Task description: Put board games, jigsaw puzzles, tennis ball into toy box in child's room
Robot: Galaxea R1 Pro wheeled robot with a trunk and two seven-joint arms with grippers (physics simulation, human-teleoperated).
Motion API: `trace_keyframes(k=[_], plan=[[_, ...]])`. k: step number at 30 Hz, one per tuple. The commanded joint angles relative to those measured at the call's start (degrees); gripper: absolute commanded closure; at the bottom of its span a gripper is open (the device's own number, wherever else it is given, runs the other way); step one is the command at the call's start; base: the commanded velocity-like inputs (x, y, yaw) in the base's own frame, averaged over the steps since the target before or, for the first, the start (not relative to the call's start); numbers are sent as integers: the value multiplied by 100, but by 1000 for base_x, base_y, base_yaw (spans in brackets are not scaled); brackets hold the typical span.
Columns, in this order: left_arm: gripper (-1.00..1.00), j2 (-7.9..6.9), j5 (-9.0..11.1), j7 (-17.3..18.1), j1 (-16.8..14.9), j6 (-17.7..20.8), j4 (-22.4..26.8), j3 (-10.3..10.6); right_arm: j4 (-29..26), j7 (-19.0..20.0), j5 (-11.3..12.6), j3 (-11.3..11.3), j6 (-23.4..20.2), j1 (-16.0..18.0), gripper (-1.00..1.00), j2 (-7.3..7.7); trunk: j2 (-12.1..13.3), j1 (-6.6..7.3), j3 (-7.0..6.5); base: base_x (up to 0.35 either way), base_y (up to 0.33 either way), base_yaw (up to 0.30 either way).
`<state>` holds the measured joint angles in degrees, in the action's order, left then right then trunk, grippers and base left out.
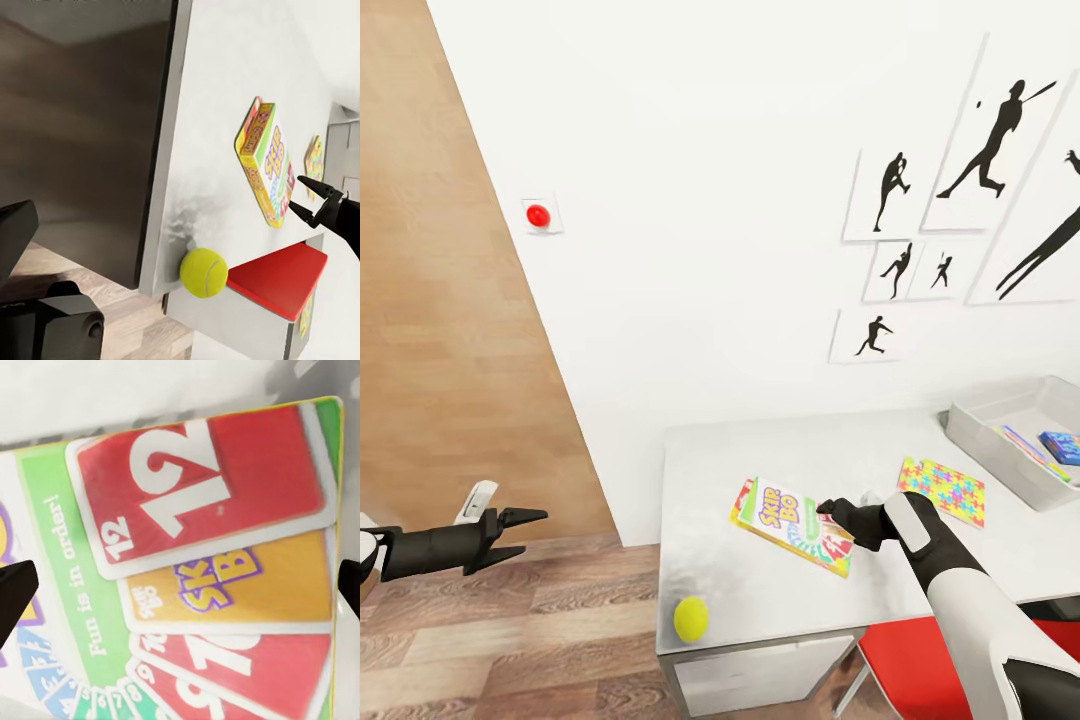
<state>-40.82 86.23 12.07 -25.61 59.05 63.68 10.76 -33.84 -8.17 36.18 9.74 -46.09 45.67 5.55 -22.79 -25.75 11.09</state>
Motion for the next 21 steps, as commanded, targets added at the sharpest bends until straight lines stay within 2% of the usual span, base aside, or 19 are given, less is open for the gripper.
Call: trace_keyframes(k=[1, 7, 21], plan=[[-100, -5, -45, 59, -9, 1, -5, 14, -8, -53, 63, 11, -22, 4, -100, -1, -12, -4, 12, 0, 11, 0], [-100, -5, -45, 59, -13, 4, -6, 14, -8, -54, 64, 3, -15, 4, -100, -1, -12, -4, 12, 0, 116, 0], [-100, -5, -45, 59, -8, 2, -4, 14, -8, -53, 64, -6, 68, 4, -100, -1, -12, -4, 12, 62, 225, 0]])
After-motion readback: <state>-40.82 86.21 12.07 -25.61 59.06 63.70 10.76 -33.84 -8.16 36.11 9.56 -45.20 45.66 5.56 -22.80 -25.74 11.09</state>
